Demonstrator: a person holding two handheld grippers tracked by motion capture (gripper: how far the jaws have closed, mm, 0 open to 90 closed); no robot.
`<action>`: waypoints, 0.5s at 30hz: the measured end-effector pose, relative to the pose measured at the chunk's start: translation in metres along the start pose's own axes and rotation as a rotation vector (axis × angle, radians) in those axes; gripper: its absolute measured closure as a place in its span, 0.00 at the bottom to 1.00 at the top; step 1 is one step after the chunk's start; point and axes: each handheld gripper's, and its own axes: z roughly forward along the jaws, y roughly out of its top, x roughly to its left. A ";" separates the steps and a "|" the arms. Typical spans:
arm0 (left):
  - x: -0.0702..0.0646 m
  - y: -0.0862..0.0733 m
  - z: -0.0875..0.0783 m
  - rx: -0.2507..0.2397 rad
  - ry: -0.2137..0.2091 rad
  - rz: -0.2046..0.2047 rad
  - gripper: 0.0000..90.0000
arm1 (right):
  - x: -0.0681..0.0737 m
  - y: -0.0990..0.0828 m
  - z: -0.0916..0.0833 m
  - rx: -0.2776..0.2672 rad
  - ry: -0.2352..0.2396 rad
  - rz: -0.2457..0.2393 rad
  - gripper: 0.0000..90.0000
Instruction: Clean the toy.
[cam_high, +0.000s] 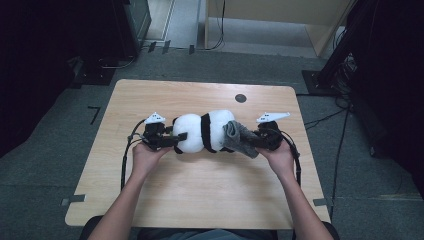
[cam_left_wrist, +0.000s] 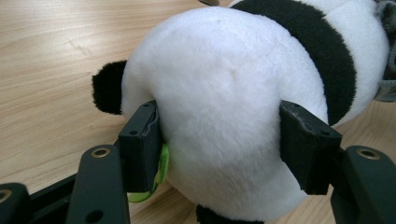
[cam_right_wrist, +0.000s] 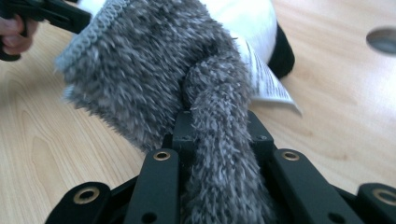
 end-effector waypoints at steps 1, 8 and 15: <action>0.000 0.000 0.000 0.000 0.000 0.000 0.40 | -0.001 -0.001 0.001 -0.001 -0.002 -0.002 0.81; 0.000 0.000 0.000 0.001 0.000 0.000 0.40 | -0.010 -0.015 0.014 0.074 -0.028 0.028 0.81; 0.000 0.000 0.000 -0.001 0.002 -0.003 0.40 | -0.016 -0.021 0.021 0.126 -0.044 0.056 0.81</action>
